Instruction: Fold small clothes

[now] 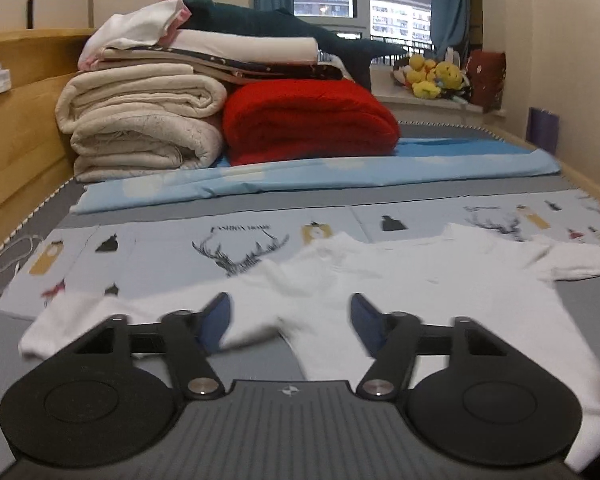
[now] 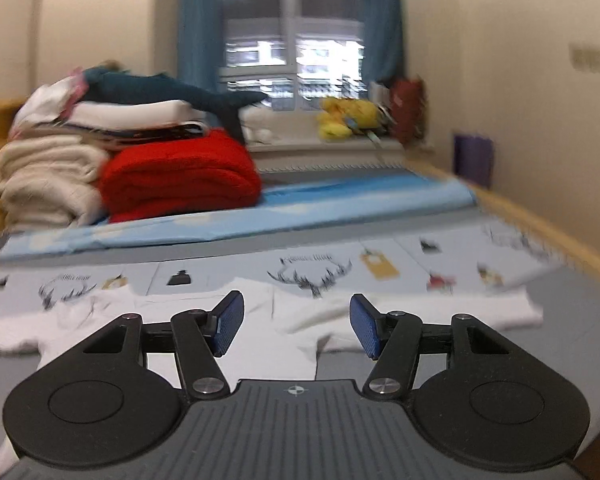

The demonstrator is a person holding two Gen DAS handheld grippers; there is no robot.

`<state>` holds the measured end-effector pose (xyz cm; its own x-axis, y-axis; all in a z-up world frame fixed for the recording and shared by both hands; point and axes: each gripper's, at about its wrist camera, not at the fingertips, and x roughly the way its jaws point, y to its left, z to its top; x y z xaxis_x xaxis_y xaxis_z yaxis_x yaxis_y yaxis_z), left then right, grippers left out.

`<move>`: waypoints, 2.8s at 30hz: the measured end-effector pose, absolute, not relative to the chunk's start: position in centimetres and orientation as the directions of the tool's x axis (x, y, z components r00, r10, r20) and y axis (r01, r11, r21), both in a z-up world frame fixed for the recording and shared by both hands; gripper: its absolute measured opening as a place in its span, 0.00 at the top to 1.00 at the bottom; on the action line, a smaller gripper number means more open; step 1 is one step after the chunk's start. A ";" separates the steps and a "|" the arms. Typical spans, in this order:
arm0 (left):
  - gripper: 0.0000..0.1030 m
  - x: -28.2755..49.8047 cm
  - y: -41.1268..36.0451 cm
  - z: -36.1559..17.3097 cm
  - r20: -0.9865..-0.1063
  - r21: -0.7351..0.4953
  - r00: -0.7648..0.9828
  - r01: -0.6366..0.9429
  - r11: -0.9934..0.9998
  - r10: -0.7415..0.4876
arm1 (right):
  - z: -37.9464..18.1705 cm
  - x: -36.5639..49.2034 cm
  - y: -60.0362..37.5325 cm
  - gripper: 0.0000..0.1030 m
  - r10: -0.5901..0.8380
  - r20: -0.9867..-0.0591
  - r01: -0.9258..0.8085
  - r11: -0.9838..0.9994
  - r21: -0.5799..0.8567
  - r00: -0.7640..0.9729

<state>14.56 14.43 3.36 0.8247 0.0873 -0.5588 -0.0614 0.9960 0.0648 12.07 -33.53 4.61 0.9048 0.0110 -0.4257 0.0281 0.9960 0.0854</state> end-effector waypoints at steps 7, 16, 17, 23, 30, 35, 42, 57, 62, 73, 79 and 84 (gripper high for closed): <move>0.76 20.8 23.1 -0.9 -0.596 0.044 0.780 -0.206 0.978 0.191 | 2.2 14.3 -32.8 0.42 -0.013 -0.505 0.063 0.995 0.083 0.863; 0.68 23.4 36.5 -6.1 -0.749 -0.086 0.596 -0.522 0.849 0.290 | 0.2 17.3 -31.0 0.42 -0.040 -0.571 0.076 0.996 0.040 0.820; 0.63 23.4 38.2 -6.5 -0.756 -0.109 0.586 -0.553 0.826 0.292 | 0.0 17.6 -30.8 0.42 -0.041 -0.576 0.071 0.997 0.030 0.817; 0.34 22.7 44.4 -8.6 -0.786 -0.139 0.534 -0.645 0.752 0.312 | -1.4 19.6 -27.4 0.42 -0.037 -0.605 -0.015 0.997 -0.082 0.796; 0.25 22.0 49.4 -11.6 -0.836 -0.196 0.469 -0.741 0.642 0.286 | -3.5 21.6 -24.9 0.42 -0.027 -0.657 -0.095 0.984 -0.150 0.753; 0.30 22.0 50.7 -12.3 -0.829 -0.175 0.446 -0.781 0.600 0.338 | -4.1 22.6 -23.9 0.42 -0.012 -0.666 -0.130 0.978 -0.162 0.746; 0.96 23.0 49.5 -10.4 -0.802 -0.135 0.424 -0.816 0.563 0.421 | -4.2 22.5 -22.1 0.44 0.031 -0.642 -0.196 0.962 -0.189 0.766; 0.96 28.2 28.9 -1.4 -0.648 -0.157 0.694 -0.525 0.837 0.314 | -2.0 27.4 -11.9 0.75 0.269 -0.555 -0.330 0.944 -0.011 0.787; 0.96 29.4 19.6 -1.2 -0.650 -0.257 0.755 -0.319 0.912 0.081 | -4.0 28.0 -11.3 0.77 0.207 -0.629 -0.290 0.957 -0.030 0.749; 0.67 29.8 16.0 -2.5 -0.700 -0.410 0.710 -0.320 0.854 -0.071 | -6.1 28.0 -16.8 0.76 0.087 -0.742 -0.022 0.995 0.097 0.665; 0.67 29.6 20.0 -3.5 -0.763 -0.361 0.640 -0.539 0.761 0.091 | -5.6 28.1 -16.2 0.76 0.143 -0.735 -0.025 0.985 0.169 0.663; 0.67 30.3 21.1 -5.1 -0.795 -0.332 0.601 -0.546 0.769 0.083 | -6.5 28.9 -13.2 0.72 0.270 -0.724 -0.158 0.963 0.220 0.635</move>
<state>30.27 21.11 -5.09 0.6008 0.0833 -0.7951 -0.5465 0.7687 -0.3324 28.92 -13.21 -6.54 0.6345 0.2695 -0.7244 -0.1580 0.9627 0.2198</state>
